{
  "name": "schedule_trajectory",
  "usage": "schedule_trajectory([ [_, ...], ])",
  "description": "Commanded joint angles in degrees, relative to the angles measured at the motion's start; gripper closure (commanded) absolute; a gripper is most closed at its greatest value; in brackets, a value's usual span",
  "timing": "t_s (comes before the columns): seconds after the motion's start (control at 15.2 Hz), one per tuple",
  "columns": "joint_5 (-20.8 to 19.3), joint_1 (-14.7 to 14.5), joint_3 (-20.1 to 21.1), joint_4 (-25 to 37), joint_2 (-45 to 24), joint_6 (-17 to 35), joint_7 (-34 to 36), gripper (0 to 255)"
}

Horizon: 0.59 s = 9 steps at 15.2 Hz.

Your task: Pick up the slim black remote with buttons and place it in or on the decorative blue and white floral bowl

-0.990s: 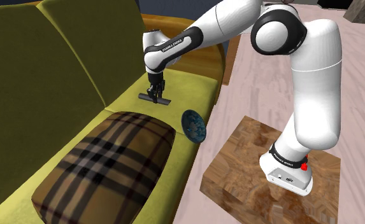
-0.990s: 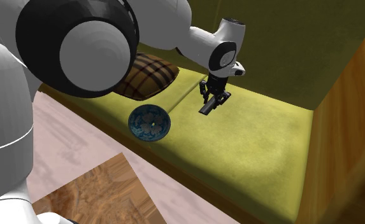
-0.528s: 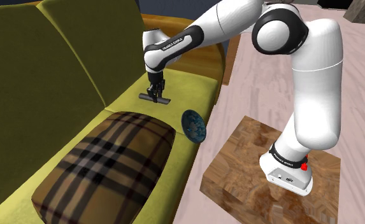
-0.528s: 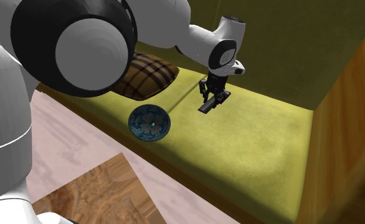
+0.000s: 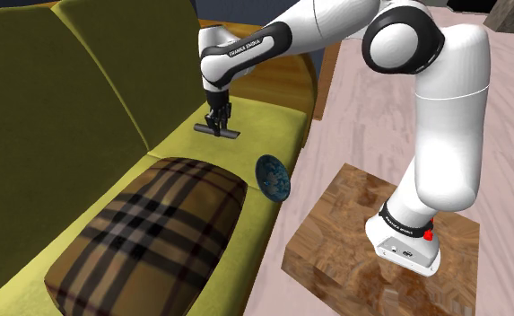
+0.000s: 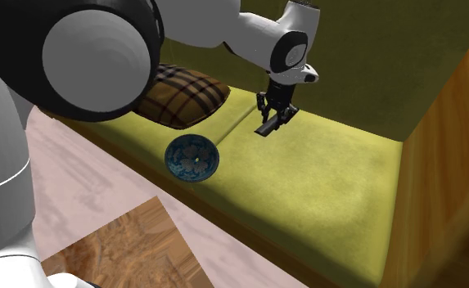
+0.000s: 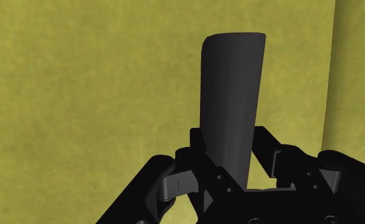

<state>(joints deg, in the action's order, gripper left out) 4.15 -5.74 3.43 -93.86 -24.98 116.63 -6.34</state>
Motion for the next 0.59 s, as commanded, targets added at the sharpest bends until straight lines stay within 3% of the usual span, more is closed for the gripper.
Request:
schedule_trajectory([
  [0.0,0.0,0.0,0.0,0.8,0.5,-1.4,0.1,255],
  [0.53,-0.1,0.1,0.0,4.4,2.3,-6.7,0.5,255],
])
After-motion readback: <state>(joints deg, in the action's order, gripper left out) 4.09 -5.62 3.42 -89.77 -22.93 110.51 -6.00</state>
